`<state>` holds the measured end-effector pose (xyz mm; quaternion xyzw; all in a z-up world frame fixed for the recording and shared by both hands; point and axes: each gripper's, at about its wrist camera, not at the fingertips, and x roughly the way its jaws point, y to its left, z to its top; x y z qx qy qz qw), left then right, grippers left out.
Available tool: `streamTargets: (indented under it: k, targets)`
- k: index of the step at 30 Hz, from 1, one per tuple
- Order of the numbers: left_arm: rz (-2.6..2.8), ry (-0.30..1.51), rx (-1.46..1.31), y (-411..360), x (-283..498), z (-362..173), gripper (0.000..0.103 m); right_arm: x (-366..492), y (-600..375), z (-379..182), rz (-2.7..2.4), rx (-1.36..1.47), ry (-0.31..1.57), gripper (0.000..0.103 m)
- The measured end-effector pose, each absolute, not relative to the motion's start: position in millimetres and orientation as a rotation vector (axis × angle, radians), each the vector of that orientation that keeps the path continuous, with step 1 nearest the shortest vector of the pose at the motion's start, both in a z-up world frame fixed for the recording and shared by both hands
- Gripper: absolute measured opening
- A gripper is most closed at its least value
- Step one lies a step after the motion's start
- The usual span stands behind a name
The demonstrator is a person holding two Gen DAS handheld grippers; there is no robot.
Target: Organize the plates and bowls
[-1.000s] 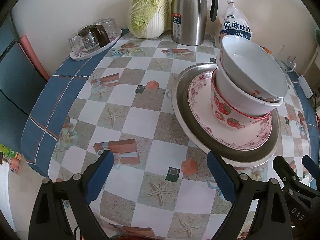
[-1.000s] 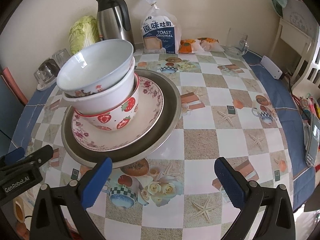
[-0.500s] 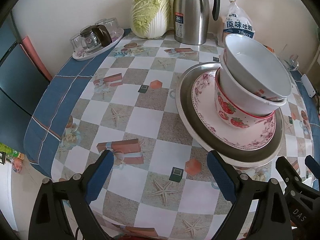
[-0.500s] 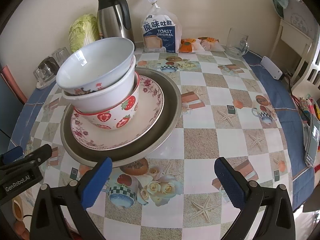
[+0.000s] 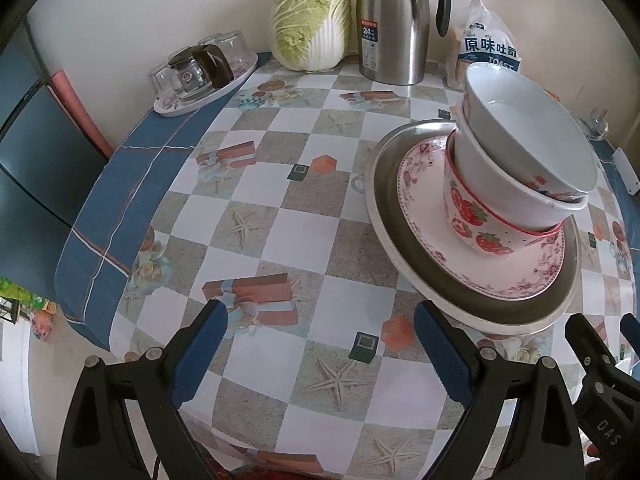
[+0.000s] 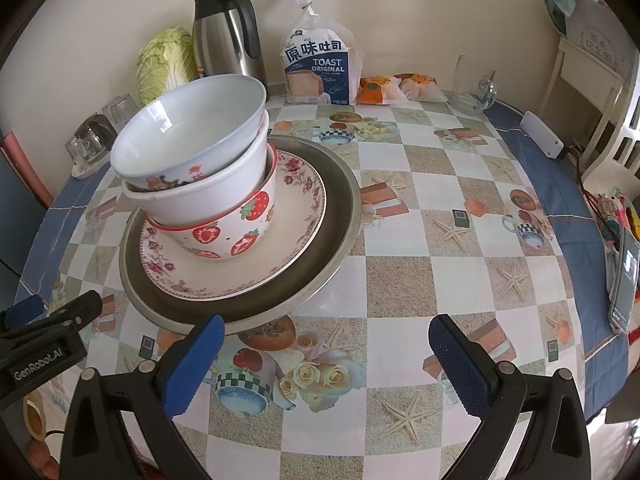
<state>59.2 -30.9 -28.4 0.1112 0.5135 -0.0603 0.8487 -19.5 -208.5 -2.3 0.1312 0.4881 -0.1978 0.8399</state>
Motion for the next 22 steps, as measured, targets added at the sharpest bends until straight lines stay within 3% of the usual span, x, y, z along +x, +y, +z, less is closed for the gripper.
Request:
streamTargets:
  k: [22]
  targets:
    - [-0.147, 1.097, 0.214, -31.0, 60.1, -29.4, 0.095, -19.5, -209.9, -4.2, -0.417, 0.278, 1.041, 0.103]
